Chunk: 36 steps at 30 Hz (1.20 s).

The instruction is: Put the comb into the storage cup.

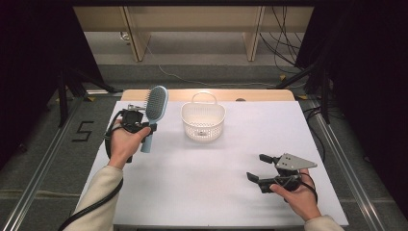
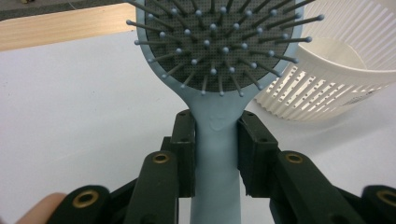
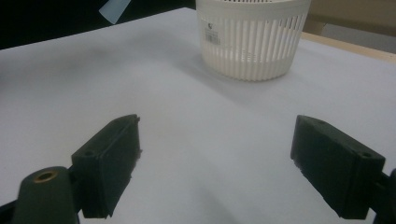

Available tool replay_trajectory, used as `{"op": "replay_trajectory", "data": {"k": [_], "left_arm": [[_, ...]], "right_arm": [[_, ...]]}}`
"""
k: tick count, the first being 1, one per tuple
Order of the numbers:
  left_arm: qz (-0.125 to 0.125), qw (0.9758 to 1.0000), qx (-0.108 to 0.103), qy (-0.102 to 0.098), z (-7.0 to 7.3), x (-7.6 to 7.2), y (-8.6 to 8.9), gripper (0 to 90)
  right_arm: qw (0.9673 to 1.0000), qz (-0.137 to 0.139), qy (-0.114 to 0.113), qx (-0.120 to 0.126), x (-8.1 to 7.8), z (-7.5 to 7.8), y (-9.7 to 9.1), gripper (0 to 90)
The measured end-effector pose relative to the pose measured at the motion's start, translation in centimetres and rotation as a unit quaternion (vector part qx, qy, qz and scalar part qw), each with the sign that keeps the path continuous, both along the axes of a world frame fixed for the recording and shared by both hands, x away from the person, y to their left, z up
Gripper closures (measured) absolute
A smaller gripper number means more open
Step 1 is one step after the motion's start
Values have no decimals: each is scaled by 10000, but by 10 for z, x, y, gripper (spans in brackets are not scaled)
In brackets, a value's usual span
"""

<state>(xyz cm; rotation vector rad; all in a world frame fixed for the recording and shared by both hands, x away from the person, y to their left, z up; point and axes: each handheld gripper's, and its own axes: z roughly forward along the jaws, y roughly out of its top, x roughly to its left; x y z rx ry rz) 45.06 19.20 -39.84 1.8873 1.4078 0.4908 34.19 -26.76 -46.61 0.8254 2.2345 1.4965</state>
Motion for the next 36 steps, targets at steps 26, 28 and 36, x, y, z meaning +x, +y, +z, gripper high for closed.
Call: {"op": "replay_trajectory", "data": {"k": [26, 28, 36], "left_arm": [[25, 9993, -127, -348, 4, -1, 0, 700], [39, 9992, -142, -385, 4, -2, 0, 700], [40, 9987, -160, -475, 5, -2, 0, 700]], "right_arm": [[10000, 11, 18, -12, 0, 0, 0, 164], [10000, 2, 19, 1, 0, 0, 0, 164], [10000, 8, 0, -4, 0, 0, 0, 164]]}}
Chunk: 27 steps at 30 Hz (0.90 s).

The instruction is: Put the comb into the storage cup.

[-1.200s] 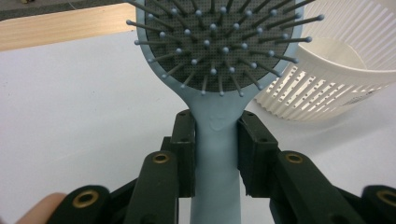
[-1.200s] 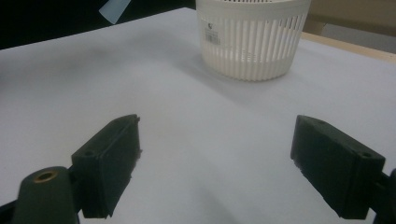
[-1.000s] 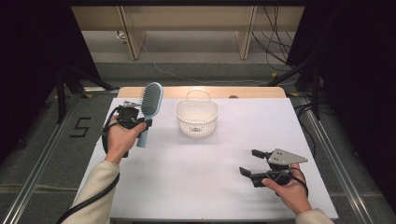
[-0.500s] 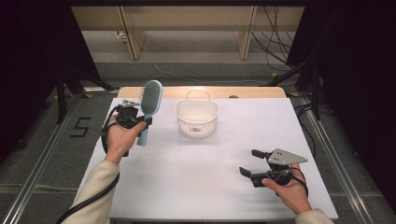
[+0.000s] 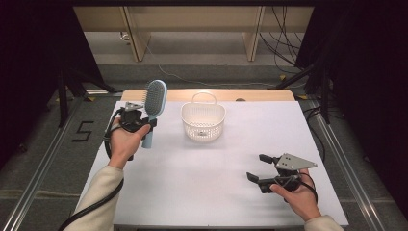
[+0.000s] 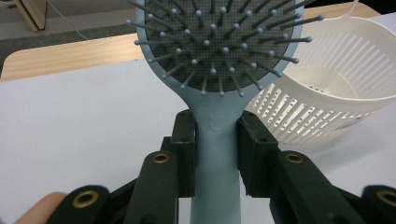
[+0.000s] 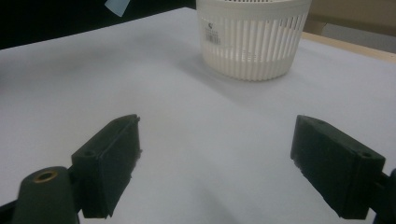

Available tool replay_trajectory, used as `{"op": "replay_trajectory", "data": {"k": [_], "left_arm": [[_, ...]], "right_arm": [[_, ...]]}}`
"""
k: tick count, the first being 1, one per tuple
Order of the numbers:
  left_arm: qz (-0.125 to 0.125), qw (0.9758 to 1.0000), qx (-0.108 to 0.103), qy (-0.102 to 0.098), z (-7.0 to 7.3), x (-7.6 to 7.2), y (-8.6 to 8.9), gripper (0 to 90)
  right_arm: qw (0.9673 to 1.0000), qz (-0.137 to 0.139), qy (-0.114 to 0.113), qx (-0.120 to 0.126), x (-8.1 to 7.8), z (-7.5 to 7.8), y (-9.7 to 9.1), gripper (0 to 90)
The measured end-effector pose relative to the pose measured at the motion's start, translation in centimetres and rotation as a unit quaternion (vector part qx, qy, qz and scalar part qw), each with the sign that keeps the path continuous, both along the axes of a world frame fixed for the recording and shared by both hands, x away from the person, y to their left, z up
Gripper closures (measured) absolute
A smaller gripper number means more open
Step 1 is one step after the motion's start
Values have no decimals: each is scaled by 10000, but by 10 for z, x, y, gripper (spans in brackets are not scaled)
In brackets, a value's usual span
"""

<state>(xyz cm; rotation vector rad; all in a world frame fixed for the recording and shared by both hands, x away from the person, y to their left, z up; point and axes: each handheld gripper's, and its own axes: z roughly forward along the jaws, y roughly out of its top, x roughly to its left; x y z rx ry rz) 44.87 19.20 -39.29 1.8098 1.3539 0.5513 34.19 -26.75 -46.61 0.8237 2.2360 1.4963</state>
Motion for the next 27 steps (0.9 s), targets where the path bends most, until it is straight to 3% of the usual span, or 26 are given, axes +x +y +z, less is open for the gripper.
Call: {"op": "replay_trajectory", "data": {"k": [20, 27], "left_arm": [[69, 9996, -95, -243, 2, -1, 0, 700], [120, 9988, -162, -448, 4, -2, 0, 700]], "right_arm": [[10000, -6, 17, 4, 0, 0, 0, 164], [10000, -9, 28, 3, 0, 0, 0, 164]]}}
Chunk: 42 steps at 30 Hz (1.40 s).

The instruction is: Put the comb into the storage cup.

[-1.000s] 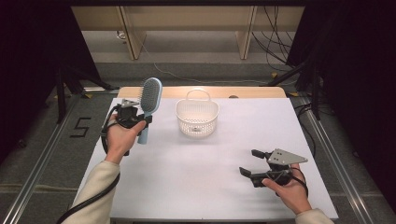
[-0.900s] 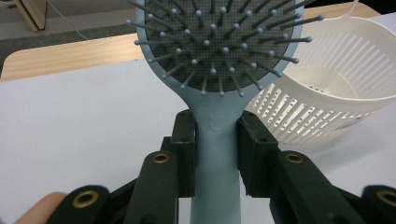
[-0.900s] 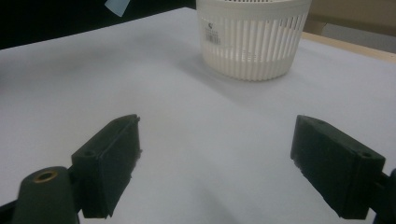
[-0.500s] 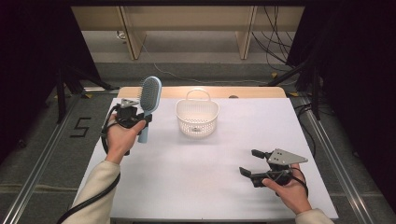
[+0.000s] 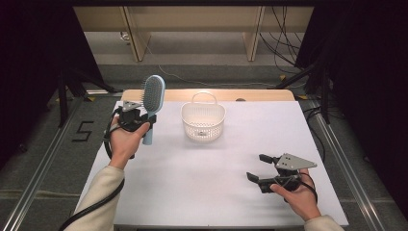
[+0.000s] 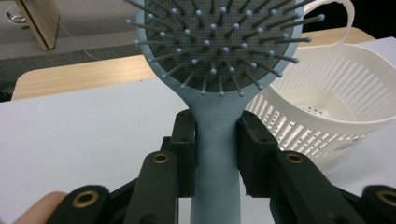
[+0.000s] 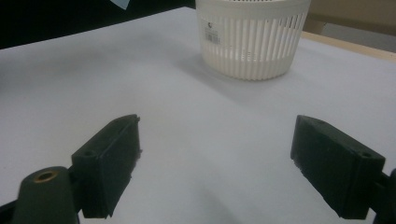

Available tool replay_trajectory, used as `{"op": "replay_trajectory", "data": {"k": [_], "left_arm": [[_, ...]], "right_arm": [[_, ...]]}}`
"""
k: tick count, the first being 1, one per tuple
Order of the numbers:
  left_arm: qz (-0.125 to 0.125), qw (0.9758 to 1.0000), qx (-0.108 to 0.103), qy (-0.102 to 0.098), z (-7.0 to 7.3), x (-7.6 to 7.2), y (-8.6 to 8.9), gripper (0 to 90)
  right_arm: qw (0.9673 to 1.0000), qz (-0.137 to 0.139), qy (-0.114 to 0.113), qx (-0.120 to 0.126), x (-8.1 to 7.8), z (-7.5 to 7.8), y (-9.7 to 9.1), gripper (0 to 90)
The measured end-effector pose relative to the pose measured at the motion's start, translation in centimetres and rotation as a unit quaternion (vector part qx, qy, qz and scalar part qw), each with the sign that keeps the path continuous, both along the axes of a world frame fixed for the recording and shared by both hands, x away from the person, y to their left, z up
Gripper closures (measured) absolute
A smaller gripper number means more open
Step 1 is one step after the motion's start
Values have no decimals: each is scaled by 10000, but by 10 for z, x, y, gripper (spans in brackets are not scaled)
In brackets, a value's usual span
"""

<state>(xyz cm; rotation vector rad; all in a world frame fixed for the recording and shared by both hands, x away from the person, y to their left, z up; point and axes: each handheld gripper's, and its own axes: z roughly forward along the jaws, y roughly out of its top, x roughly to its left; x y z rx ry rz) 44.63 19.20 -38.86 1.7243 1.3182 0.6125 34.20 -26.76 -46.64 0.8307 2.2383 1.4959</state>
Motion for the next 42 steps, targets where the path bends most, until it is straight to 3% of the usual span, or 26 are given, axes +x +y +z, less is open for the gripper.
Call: {"op": "replay_trajectory", "data": {"k": [16, 29, 42], "left_arm": [[-3, 9990, -54, -452, 3, -2, -1, 700], [-90, 9962, -106, -858, 5, -4, -3, 700], [-208, 9945, -178, -1012, 8, -4, -5, 699]], "right_arm": [[10000, 3, 1, 1, 0, 0, 0, 164], [10000, 2, -6, 14, 0, 0, 0, 164], [10000, -2, 14, -3, 0, 0, 0, 164]]}}
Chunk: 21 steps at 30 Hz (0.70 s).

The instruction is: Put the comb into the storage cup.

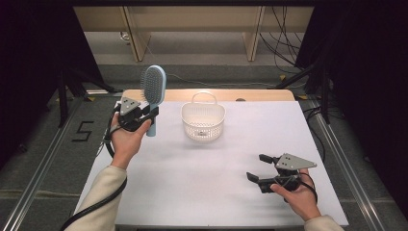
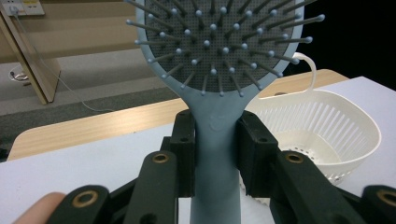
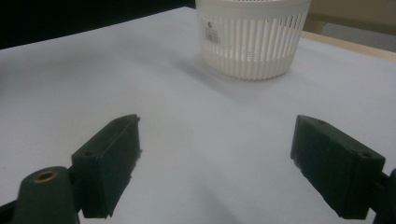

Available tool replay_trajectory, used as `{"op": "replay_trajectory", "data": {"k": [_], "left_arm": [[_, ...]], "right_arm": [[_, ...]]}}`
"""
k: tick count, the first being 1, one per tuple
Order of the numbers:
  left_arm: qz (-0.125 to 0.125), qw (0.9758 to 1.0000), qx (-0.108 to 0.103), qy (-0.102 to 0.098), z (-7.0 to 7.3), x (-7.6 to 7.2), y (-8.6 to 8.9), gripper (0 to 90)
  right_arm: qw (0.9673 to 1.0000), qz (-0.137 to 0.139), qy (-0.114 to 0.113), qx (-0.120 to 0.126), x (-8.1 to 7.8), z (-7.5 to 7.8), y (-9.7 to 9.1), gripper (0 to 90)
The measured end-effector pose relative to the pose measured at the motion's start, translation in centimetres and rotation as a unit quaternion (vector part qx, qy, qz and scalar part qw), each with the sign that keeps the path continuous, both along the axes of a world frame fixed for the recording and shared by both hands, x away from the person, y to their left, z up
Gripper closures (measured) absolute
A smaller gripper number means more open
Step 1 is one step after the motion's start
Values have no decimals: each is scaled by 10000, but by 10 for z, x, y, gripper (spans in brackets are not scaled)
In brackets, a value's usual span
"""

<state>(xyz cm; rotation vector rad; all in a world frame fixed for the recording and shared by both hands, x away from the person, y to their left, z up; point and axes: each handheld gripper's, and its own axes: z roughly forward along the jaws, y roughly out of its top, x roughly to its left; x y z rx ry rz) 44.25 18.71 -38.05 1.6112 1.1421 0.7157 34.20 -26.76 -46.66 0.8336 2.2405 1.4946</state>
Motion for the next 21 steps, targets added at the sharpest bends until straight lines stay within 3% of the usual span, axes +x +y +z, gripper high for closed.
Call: {"op": "replay_trajectory", "data": {"k": [21], "left_arm": [[-157, 9998, -51, -113, 3, 2, -7, 699]], "right_arm": [[10000, -18, -2, 7, 0, 0, 0, 164]]}}
